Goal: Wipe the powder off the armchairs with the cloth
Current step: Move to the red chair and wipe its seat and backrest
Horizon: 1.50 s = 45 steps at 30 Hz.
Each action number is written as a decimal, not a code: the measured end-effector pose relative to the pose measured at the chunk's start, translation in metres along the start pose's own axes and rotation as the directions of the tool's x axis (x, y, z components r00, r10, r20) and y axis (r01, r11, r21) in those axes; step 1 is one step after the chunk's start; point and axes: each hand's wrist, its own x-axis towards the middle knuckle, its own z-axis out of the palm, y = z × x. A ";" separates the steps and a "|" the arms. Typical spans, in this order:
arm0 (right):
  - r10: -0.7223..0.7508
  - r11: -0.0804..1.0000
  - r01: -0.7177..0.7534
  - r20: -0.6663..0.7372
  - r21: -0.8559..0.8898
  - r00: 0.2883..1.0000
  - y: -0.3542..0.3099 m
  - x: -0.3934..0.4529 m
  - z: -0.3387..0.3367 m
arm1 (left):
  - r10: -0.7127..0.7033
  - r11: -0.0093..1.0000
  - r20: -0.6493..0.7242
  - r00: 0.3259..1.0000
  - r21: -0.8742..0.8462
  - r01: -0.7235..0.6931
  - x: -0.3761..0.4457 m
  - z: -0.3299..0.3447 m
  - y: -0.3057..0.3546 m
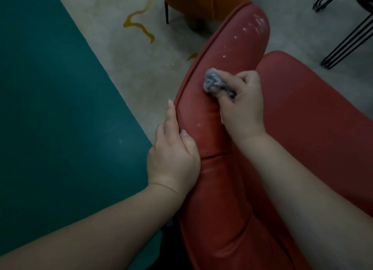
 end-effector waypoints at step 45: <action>-0.089 0.995 0.085 0.066 0.051 0.994 0.001 -0.036 -0.008 | -0.034 0.997 0.030 0.999 0.076 0.032 0.004 -0.005 0.006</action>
